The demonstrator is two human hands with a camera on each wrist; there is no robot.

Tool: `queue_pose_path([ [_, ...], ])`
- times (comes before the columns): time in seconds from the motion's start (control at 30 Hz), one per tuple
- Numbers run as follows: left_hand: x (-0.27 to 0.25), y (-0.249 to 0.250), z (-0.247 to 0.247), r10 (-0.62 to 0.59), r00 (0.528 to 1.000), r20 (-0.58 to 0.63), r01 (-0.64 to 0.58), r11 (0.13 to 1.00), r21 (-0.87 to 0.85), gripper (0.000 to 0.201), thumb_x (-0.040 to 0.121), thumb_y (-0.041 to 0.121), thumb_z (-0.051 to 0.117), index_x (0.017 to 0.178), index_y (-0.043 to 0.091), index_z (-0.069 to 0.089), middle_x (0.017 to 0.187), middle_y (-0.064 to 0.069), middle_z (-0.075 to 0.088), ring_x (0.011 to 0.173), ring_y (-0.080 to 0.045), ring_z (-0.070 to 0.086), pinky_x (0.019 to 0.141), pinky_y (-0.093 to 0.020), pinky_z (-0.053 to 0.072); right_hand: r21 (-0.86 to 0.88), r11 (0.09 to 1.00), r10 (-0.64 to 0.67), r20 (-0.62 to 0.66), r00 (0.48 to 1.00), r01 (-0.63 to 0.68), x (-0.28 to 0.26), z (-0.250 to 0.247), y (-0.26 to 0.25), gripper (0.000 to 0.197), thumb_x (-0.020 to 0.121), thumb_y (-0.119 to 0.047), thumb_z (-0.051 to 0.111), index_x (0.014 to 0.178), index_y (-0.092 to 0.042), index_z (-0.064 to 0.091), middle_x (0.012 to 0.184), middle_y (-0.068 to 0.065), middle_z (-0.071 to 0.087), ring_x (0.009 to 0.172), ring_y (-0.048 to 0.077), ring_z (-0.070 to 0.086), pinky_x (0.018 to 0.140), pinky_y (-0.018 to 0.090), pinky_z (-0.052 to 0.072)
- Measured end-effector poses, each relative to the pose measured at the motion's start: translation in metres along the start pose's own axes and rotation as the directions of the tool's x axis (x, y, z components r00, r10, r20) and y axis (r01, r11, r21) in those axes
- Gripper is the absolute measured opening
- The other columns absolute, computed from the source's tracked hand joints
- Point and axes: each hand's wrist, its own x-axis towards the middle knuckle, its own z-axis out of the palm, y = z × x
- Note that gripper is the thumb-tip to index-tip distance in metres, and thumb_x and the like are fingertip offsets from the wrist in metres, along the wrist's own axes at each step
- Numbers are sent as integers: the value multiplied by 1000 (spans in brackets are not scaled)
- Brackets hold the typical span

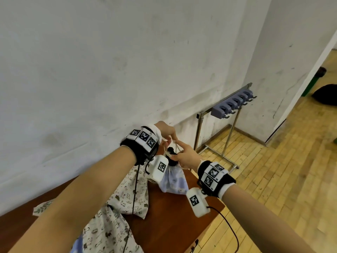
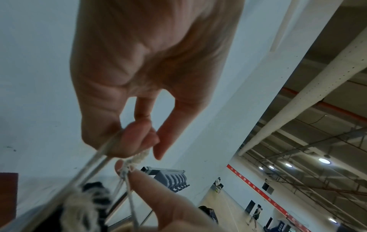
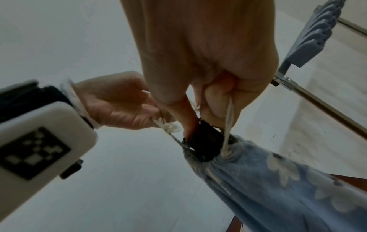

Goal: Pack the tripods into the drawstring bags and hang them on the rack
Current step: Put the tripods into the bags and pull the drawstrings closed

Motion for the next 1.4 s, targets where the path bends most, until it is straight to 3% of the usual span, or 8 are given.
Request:
queue_pose_path([
  [0.1, 3, -6, -2, -14, 1000, -15, 16, 994, 108, 6, 74, 2, 70, 75, 2, 64, 74, -11, 62, 68, -24, 55, 69, -27, 45, -7, 999, 45, 8, 999, -45, 7, 4, -2, 76, 84, -16, 67, 148, -34, 30, 89, -3, 60, 61, 11, 56, 48, 20, 45],
  [0.23, -5, -26, -10, -70, 996, 54, 53, 963, 266, 14, 89, 6, 60, 75, 7, 59, 62, 1, 65, 57, -10, 60, 46, -14, 46, 65, 994, 90, 10, 996, -90, 12, 1, -7, 81, 85, -16, 68, 151, -33, 23, 73, -14, 30, 56, 4, 35, 32, 10, 30],
  [0.33, -7, -38, -8, -85, 993, 85, 65, 974, 217, 24, 92, 4, 54, 68, 8, 54, 38, 10, 57, 37, -1, 56, 45, -12, 47, 127, 984, 126, 29, 992, -129, 14, 1, -8, 85, 83, -14, 72, 151, -25, 22, 79, -9, 39, 56, 3, 36, 32, 11, 31],
  [0.67, -13, -22, -12, 69, 989, 133, -36, 971, -237, 38, 96, 33, 50, 123, 6, 53, 102, -17, 67, 89, -29, 63, 70, -29, 45, 307, 944, -95, -107, 990, 124, -3, -12, -43, 42, 82, 11, 55, 121, -3, 58, 82, 10, 65, 69, 17, 62, 64, 25, 51],
  [0.8, -27, -18, -11, 152, 981, 118, -95, 916, -389, 27, 95, 12, 43, 121, 9, 50, 93, -20, 68, 89, -35, 67, 92, -40, 49, 85, 990, -102, -134, 986, 114, -3, -20, -48, 42, 75, 0, 57, 113, -17, 61, 81, 6, 66, 77, 20, 64, 81, 40, 56],
  [1.03, -45, -10, -11, 387, 920, 57, -326, 839, -436, 43, 86, -12, 40, 120, 11, 54, 104, -15, 69, 53, -16, 65, 76, -34, 57, 303, 953, -25, -7, 1000, 26, -19, -35, -59, 42, 84, 5, 56, 123, -9, 48, 98, 25, 68, 79, 30, 68, 74, 37, 58],
  [1.17, -44, -8, -3, 441, 892, 98, -374, 842, -389, 49, 79, -22, 42, 116, 7, 55, 116, -14, 67, 67, -17, 57, 61, -22, 55, 550, 833, 14, 82, 997, -57, -27, -38, -53, 43, 87, 14, 49, 124, -6, 46, 92, 23, 68, 79, 30, 69, 50, 25, 52],
  [1.4, -15, -42, 8, 467, 871, -152, -445, 881, 160, 27, 72, 0, 71, 91, 19, 69, 93, 7, 67, 92, -11, 63, 78, -20, 46, 566, 817, 38, 140, 989, -111, -26, -36, -27, 48, 85, 21, 47, 127, -2, 46, 86, 17, 65, 83, 30, 71, 64, 26, 58],
])
